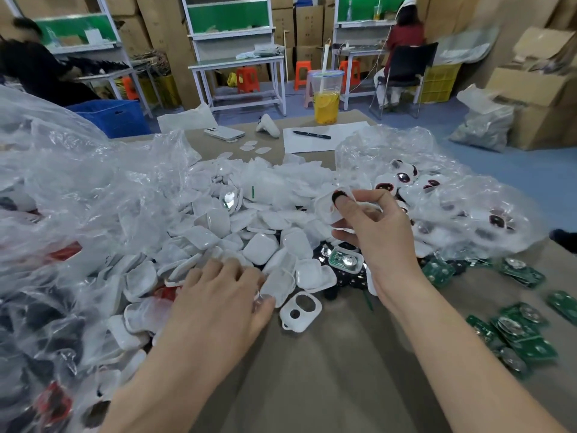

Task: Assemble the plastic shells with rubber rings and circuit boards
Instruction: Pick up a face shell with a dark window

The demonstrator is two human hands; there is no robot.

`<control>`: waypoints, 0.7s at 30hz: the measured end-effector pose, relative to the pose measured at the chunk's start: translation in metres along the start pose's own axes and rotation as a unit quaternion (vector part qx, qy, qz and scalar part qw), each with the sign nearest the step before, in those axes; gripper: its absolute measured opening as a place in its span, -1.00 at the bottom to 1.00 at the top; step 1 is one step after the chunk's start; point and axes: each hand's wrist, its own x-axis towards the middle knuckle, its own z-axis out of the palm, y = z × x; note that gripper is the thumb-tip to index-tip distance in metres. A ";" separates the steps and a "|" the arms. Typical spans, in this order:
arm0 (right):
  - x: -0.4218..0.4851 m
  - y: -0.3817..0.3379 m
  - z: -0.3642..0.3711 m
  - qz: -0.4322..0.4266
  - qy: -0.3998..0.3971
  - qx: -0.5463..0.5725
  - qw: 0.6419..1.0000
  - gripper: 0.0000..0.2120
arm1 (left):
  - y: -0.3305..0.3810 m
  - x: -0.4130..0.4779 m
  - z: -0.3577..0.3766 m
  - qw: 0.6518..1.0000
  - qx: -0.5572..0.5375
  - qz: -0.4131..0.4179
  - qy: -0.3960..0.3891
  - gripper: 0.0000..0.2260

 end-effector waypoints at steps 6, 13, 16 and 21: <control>-0.003 0.002 0.002 0.006 -0.018 0.006 1.000 -0.85 | 0.010 -0.001 -0.003 0.992 0.115 0.043 -0.014 -0.87; -0.004 0.001 0.004 0.031 -0.042 0.033 0.998 -0.86 | 0.010 0.004 0.003 0.991 0.102 0.088 0.012 -0.66; -0.005 0.001 0.004 0.038 -0.053 0.030 0.997 -0.88 | 0.004 0.003 0.008 0.990 0.090 0.091 0.056 -0.74; -0.007 0.001 0.006 0.034 -0.079 0.011 0.996 -0.86 | 0.002 0.005 0.001 0.982 -0.132 0.055 0.125 -0.92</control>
